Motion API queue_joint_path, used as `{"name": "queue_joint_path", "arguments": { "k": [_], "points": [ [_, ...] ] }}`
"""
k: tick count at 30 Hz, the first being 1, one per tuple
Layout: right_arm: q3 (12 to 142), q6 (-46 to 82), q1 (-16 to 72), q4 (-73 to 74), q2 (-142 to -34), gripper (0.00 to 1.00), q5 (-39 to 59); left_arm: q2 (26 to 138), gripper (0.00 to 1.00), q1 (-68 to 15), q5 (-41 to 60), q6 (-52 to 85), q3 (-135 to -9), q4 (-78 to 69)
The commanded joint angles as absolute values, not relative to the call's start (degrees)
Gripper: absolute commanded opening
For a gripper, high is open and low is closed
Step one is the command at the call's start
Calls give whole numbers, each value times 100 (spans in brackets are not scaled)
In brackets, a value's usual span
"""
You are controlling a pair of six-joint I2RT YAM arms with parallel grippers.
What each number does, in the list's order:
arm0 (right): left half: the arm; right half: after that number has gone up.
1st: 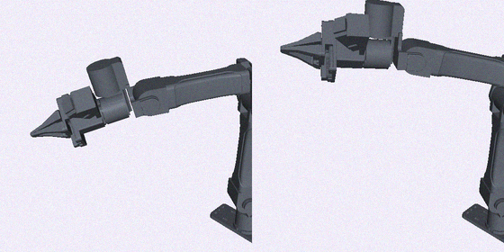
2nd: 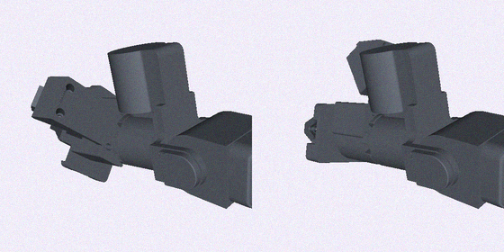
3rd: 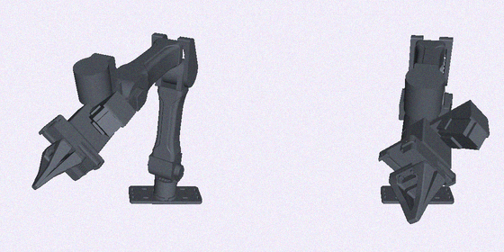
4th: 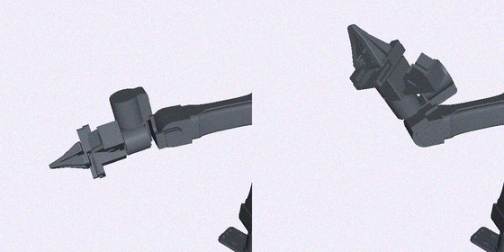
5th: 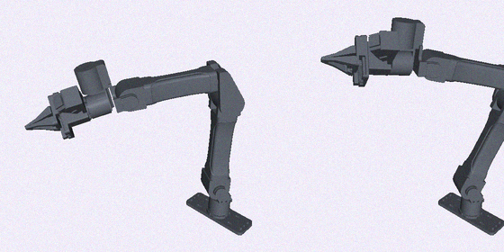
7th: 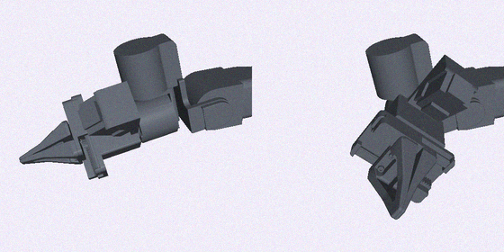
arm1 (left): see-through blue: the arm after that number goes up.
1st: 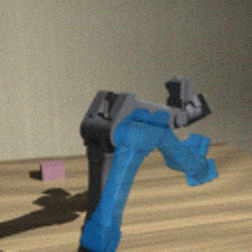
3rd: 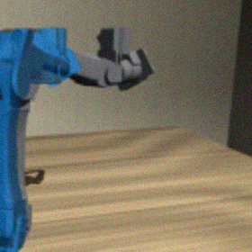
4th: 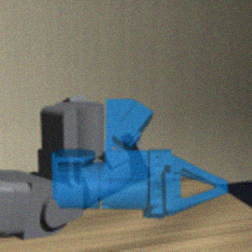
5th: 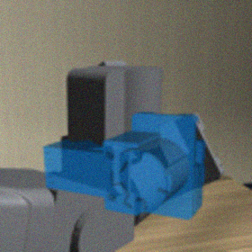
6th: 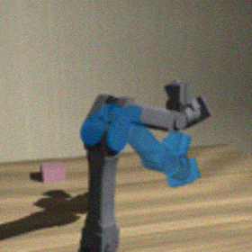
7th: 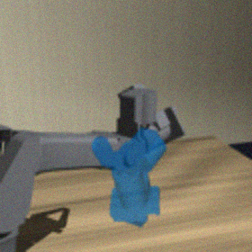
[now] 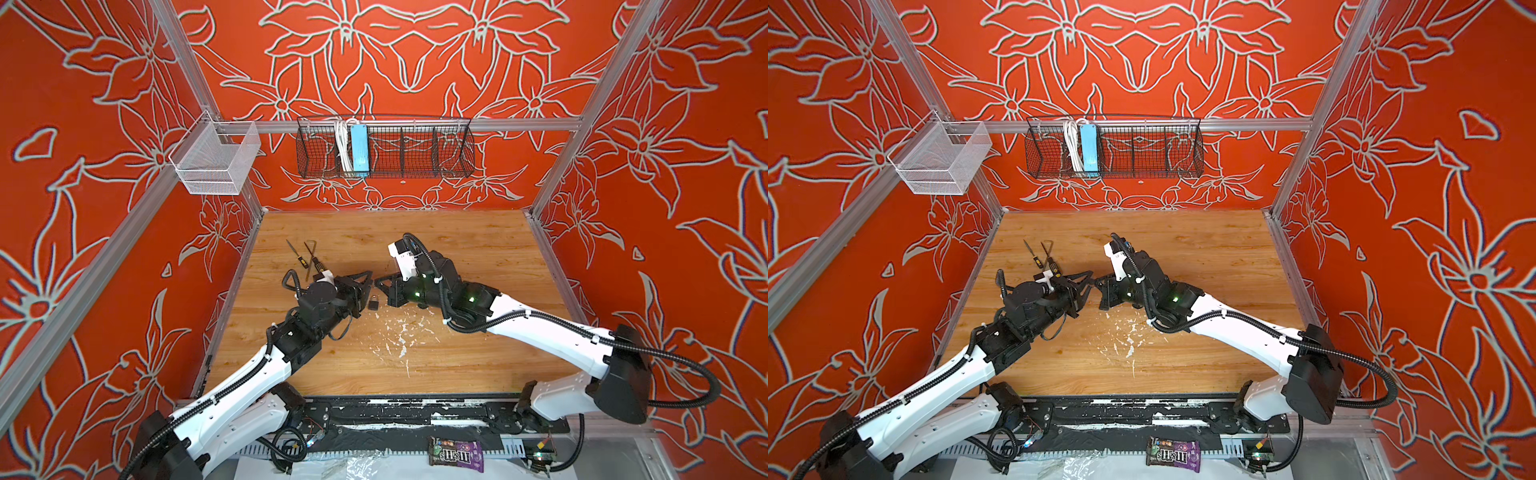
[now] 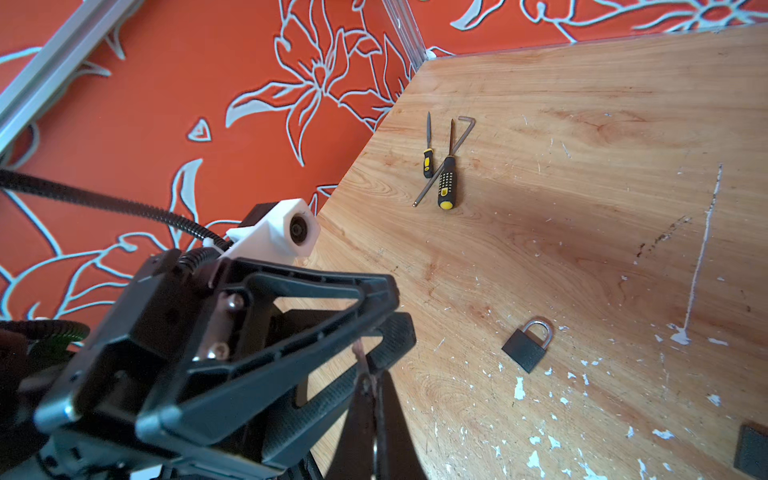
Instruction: Unlock with the key
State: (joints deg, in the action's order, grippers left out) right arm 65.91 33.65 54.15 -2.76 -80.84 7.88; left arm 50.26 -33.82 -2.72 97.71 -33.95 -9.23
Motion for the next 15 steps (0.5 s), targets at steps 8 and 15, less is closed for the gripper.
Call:
{"name": "queue_joint_path", "arguments": {
  "k": [8, 15],
  "points": [
    [6556, 3193, 5449, -291, -7875, 0, 524, 5150, 4, -3410, -194, 9773, -3539, -769],
    [6566, 2997, 5445, -454, -7785, 1, 473, 5082, 0, -3410, -305, 9457, -3623, -613]
  ]
}}
